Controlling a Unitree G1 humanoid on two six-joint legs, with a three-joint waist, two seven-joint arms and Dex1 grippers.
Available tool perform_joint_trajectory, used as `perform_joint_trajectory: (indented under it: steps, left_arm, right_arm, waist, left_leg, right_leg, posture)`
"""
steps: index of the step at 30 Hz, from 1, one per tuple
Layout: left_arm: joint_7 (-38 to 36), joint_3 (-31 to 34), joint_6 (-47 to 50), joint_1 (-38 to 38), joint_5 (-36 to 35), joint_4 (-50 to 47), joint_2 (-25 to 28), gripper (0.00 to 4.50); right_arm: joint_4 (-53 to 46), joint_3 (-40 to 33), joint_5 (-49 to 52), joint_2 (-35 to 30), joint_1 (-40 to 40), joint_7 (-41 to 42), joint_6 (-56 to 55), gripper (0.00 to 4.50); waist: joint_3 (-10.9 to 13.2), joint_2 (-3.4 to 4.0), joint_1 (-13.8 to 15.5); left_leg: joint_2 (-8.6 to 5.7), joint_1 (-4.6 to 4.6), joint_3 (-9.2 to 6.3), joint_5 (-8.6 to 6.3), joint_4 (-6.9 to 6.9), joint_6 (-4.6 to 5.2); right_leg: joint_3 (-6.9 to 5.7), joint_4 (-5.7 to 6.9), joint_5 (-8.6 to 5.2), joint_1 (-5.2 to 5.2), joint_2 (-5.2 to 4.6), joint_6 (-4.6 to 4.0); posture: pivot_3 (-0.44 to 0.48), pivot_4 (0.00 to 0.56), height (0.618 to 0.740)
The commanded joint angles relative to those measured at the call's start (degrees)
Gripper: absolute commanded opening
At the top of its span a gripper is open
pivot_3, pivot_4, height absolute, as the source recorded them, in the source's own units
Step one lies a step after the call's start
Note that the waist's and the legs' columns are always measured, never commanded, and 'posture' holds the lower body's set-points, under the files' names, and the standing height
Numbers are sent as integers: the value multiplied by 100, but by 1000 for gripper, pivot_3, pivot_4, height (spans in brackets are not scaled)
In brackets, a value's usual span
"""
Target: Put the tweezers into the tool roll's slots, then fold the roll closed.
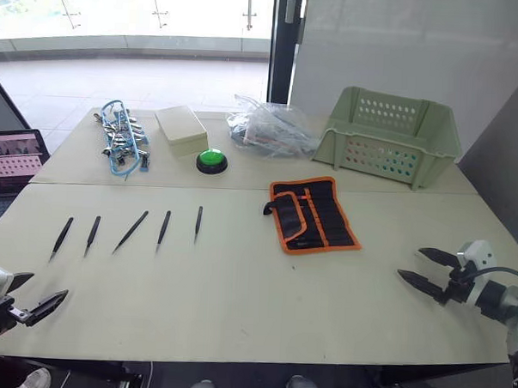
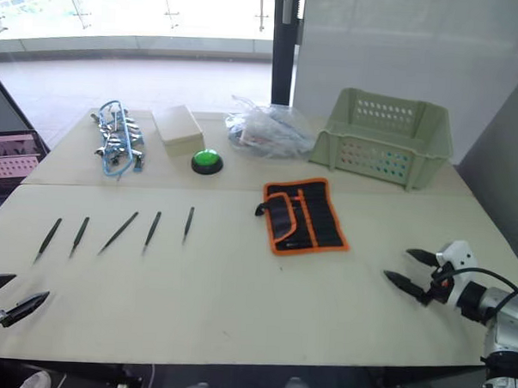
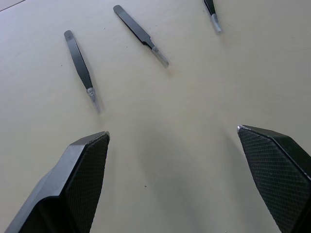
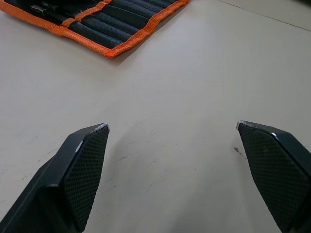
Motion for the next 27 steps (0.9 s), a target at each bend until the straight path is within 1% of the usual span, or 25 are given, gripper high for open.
perform_joint_trajectory:
  steps: [1,5,8,11,15,18,21,24,27]
  left_arm:
    - [-156,55,-6,-119,-142,-155,93,4464]
    - [-454,23,56,-342,-310,-193,156,4464]
    - [-563,50,160,-527,-422,-242,163,4464]
    - [-637,-58,463,-622,-544,-590,145,4464]
    - [-922,-169,1438,-518,-1348,-1863,37,4464]
    - [-885,-256,2144,-408,-1827,-2647,26,4464]
    - [-668,-439,2735,-434,-2264,-3414,-40,4464]
    - [-435,-648,3052,-450,-2395,-3941,-81,4464]
    - [-118,-834,3101,-421,-2404,-4316,-348,4464]
  right_arm:
    - [-200,-238,105,-64,81,-126,-19,4500]
    - [-235,-341,172,-63,166,-198,76,4500]
    - [-456,-408,324,-70,277,-126,516,4500]
    - [-762,-478,537,-34,402,-186,1046,4500]
    - [-2198,-536,1169,178,949,-472,2544,4500]
    - [-3338,-587,1572,352,1337,-829,3383,4500]
    - [-4352,-525,1803,589,1561,-1334,3931,4500]
    - [-5029,-436,1788,801,1637,-1768,4106,4500]
    - [-5551,-387,1961,941,1640,-2002,4363,4500]
  waist:
    - [0,0,1]
    - [0,0,31]
    - [0,0,20]
    - [0,0,16]
    - [-1,-1,18]
    - [0,3,22]
    - [0,7,16]
    - [0,7,23]
    - [0,7,32]
  left_leg:
    - [0,0,0,0,0,0]
    - [-2,-1,0,0,2,0]
    - [-1,0,0,0,2,0]
    - [-1,-1,-1,0,2,0]
    - [0,-3,-4,0,2,0]
    - [1,-7,-8,0,3,0]
    - [1,-7,-9,0,3,0]
    - [2,-6,-10,0,4,0]
    - [0,-7,-10,0,5,-1]
  right_leg:
    - [0,0,0,0,0,0]
    - [-1,2,0,1,-1,0]
    - [-1,2,0,1,0,0]
    - [0,5,0,0,0,0]
    - [-1,9,0,-1,0,0]
    - [-1,10,0,-4,0,0]
    - [0,11,0,-5,1,0]
    - [-1,12,0,-5,3,1]
    - [-1,10,0,-5,1,1]
  posture:
    - [0,150,740]
    - [0,150,740]
    - [0,150,740]
    - [0,150,740]
    - [0,150,740]
    - [0,150,740]
    - [0,150,740]
    - [0,150,740]
    - [0,150,740]
